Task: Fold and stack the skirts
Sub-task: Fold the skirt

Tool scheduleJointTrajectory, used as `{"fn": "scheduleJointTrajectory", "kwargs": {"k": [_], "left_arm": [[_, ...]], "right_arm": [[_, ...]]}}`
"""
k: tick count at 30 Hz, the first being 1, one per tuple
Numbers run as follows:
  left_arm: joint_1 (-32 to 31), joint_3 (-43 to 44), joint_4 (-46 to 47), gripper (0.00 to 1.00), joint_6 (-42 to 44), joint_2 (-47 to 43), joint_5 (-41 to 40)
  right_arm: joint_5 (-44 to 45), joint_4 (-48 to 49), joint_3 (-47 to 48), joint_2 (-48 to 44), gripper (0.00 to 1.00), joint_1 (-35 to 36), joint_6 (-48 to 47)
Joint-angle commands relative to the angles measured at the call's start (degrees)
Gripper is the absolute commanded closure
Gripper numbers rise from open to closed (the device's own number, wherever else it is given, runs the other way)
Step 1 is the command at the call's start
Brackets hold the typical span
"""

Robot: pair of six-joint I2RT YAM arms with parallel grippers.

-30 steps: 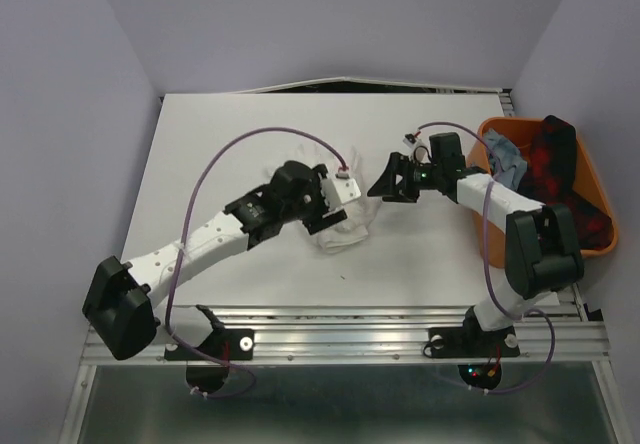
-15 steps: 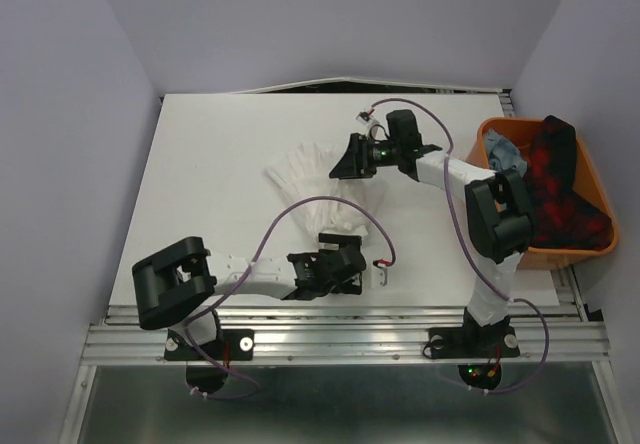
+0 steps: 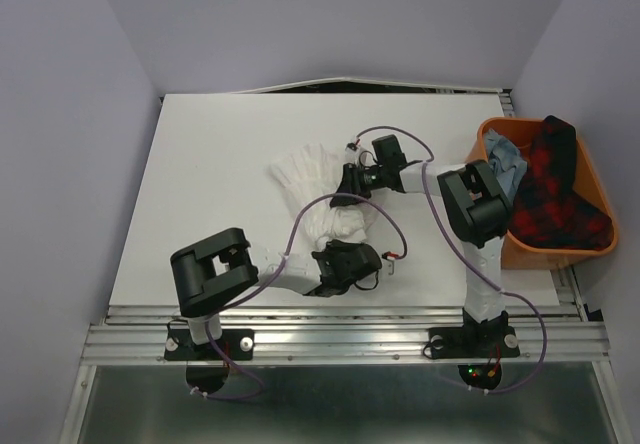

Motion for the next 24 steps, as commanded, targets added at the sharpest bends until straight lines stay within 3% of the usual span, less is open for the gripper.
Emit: {"fn": "scheduleJointTrajectory", "kwargs": {"k": [1,3,4,10,13,18,24], "left_arm": [[-0.35,5.88,-9.82,0.86,-5.09,-3.58,1.58],[-0.35,6.59,-12.48,0.99,-6.50,-6.83,3.08],[-0.34,6.77,-13.97,1.00,-6.68,-8.06,3.34],[-0.34,8.87,-19.17,1.00,-6.85,-13.60,6.33],[-0.43,10.28,-22.59,1.00,-7.99,-14.05,9.93],[-0.43,11.25,-26.11,1.00,-9.31,-14.22,15.19],[-0.43,12.39,-27.70,1.00,-9.93,-15.54,16.26]], "right_arm": [[0.13,-0.23,-2.13,-0.48,0.62,0.57,-5.43],[0.13,-2.68,-2.92,-1.27,0.63,0.57,-6.32],[0.05,-3.73,-3.71,-1.62,0.63,0.57,-7.37],[-1.09,-10.07,-5.12,-5.75,0.63,2.42,-13.00],[-1.54,-10.16,-3.73,-8.38,0.58,2.42,-12.74],[-0.48,-13.14,6.89,-8.75,0.43,2.42,-14.67],[-6.71,-16.31,20.09,-2.86,0.41,2.42,-13.72]]}}
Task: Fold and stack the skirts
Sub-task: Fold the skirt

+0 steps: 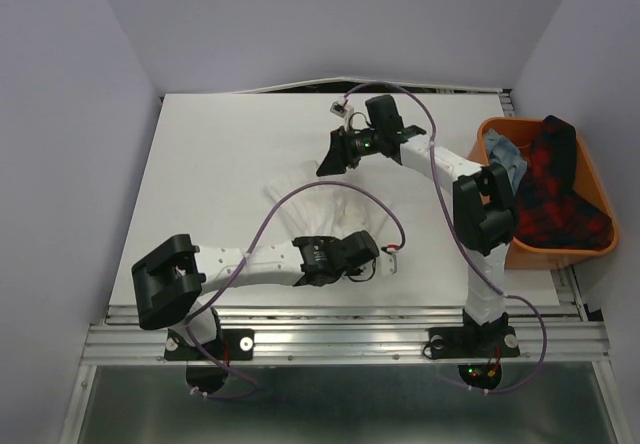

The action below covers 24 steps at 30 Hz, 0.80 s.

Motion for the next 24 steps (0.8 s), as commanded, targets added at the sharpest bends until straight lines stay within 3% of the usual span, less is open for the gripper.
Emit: {"fn": "scheduleJointTrajectory", "kwargs": {"k": [1,5,7,10,15,24], "left_arm": [[-0.41,3.76,-2.19,1.00,-1.47,-3.32,1.77],[-0.41,4.46,-2.19,1.00,-1.74,-4.20,2.39],[-0.41,4.38,-2.19,1.00,-1.56,-4.38,2.48],[-0.41,4.46,-2.19,1.00,-1.47,-4.90,2.48],[-0.41,5.87,-3.24,1.00,-1.30,-6.57,1.25],[1.17,8.77,-3.33,1.00,0.54,-8.16,-1.74]], "right_arm": [[-6.15,-0.71,5.93,3.17,0.42,0.78,2.02],[-11.52,6.74,2.69,4.68,0.42,3.41,8.96],[-12.93,18.28,-3.09,4.24,0.42,4.47,17.97],[-12.93,26.61,-9.69,5.55,0.44,5.79,22.08],[-10.30,25.05,-15.84,7.93,0.49,6.32,17.79],[-8.97,16.27,-22.36,2.49,0.54,9.22,9.96]]}}
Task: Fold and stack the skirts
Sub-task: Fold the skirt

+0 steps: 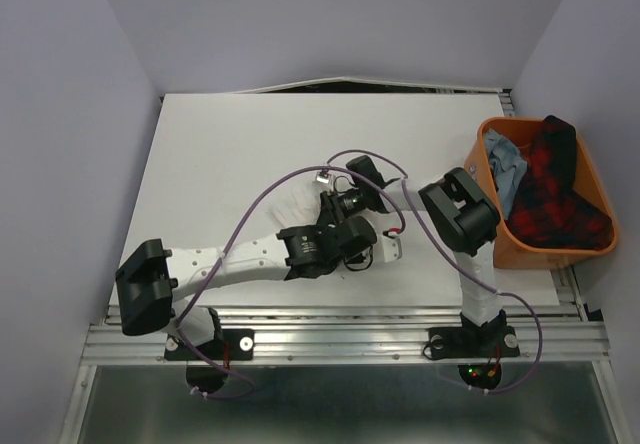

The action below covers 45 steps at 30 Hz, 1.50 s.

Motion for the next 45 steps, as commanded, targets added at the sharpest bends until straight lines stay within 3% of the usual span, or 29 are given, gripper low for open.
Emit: {"fn": "scheduleJointTrajectory", "kwargs": {"k": [1,5,10,17,23,27,30,39,45], "left_arm": [[0.67,3.68,0.08,1.00,1.55,-2.93,-2.22],[0.41,3.50,-1.42,1.00,1.82,-3.99,-0.56],[-1.52,2.10,-3.79,1.00,2.26,-5.04,3.75],[-2.85,0.77,-4.67,1.00,1.12,-6.10,7.88],[-2.85,1.92,-5.02,1.00,1.12,-6.27,8.41],[-2.85,1.31,-4.67,1.00,1.21,-6.89,7.27],[-2.58,1.22,-4.23,1.00,1.38,-7.24,6.83],[3.46,0.87,-0.02,1.00,4.54,-6.45,5.25],[10.07,-0.27,5.86,1.00,8.32,-4.87,4.20]], "right_arm": [[2.22,-5.31,-2.95,-3.88,0.53,2.38,-6.02],[3.27,-9.35,-0.86,-7.13,0.45,2.38,-7.78],[6.26,-14.72,10.99,-7.40,0.34,1.77,-9.28],[8.46,-16.75,25.58,-2.31,0.27,-0.51,-9.63],[9.87,-19.20,36.14,6.39,0.26,-1.05,-12.79],[7.49,-22.46,33.97,8.77,0.30,-1.05,-16.30],[6.44,-22.28,25.21,7.98,0.34,-1.05,-19.20],[1.08,-21.14,15.42,6.40,0.63,-1.05,-18.42],[-1.12,-19.65,11.56,4.55,0.65,-1.05,-15.96]]}}
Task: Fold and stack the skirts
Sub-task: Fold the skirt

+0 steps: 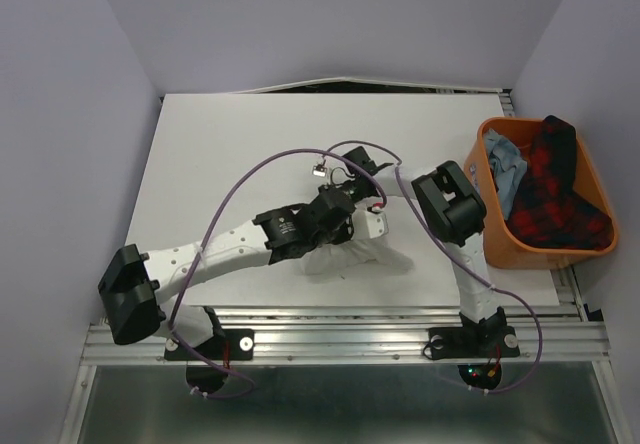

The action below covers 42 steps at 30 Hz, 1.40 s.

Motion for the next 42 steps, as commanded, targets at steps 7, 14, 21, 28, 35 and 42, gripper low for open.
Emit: {"fn": "scheduleJointTrajectory", "kwargs": {"k": [7,14,21,28,35,42], "left_arm": [[6.11,-5.37,16.16,1.00,7.73,2.51,-2.72],[5.76,-6.34,17.58,1.00,5.54,3.48,0.62],[4.97,-7.74,16.09,1.00,4.92,2.07,2.91],[5.49,-8.27,16.61,1.00,3.60,3.74,4.40],[7.34,-6.43,17.23,1.00,3.95,5.85,6.51],[9.27,-3.26,17.14,1.00,6.76,6.90,5.89]], "right_arm": [[-3.10,2.39,-3.76,-3.36,0.66,0.38,3.75],[0.85,2.39,-1.30,-3.28,0.50,0.38,5.24],[6.65,2.13,6.44,-1.87,0.33,-1.46,8.93],[9.73,2.22,16.88,-0.12,0.20,-7.09,11.75],[9.12,2.74,16.11,0.85,0.29,-8.76,11.30],[7.45,4.14,8.22,4.37,0.81,-8.76,12.71]]}}
